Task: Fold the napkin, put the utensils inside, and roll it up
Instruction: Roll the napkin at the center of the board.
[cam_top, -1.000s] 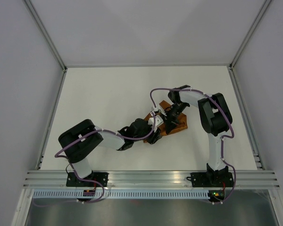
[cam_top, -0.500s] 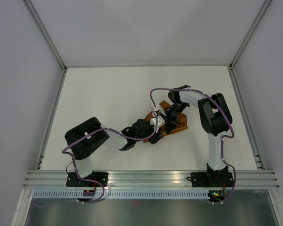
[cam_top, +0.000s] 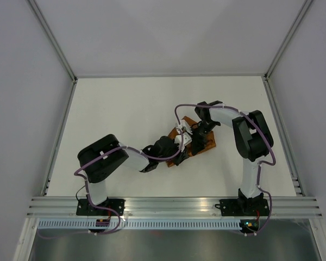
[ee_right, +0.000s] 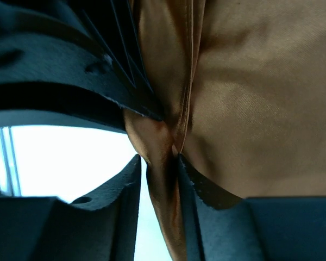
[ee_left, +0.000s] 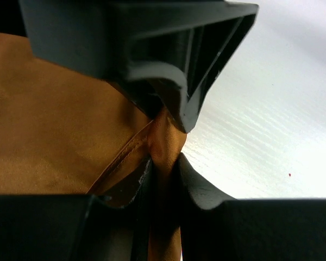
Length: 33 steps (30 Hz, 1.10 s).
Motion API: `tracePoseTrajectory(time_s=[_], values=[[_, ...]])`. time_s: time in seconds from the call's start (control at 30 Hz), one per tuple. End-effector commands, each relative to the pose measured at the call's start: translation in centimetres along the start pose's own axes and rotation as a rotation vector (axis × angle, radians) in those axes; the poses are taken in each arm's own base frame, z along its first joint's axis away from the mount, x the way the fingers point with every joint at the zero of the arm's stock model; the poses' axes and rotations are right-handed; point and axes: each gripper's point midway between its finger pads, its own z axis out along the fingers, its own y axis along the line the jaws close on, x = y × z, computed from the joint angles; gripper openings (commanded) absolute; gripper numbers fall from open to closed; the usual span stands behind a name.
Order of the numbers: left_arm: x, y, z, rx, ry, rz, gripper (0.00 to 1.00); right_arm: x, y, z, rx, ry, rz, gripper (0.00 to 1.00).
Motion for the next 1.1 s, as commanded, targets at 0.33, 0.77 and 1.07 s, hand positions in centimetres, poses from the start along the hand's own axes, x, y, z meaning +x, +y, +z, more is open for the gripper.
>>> tracePoseTrajectory(time_s=[0.33,0.77,1.07], values=[[2.8,-1.6,0.5,0.029,0.174,-0.192,0.02,-2.9,-3.8,-4.4,0.412,-0.137,-0.013,0.45],[5.0,-2.9,-0.1,0.095,0.375,-0.337,0.02,-1.4,-4.9,-11.6,0.650,-0.325,0.082,0.50],[6.6,-2.0,-1.5,0.130,0.528,-0.573,0.02,-0.1,-2.9,-13.4,0.705,-0.370,0.044,0.50]])
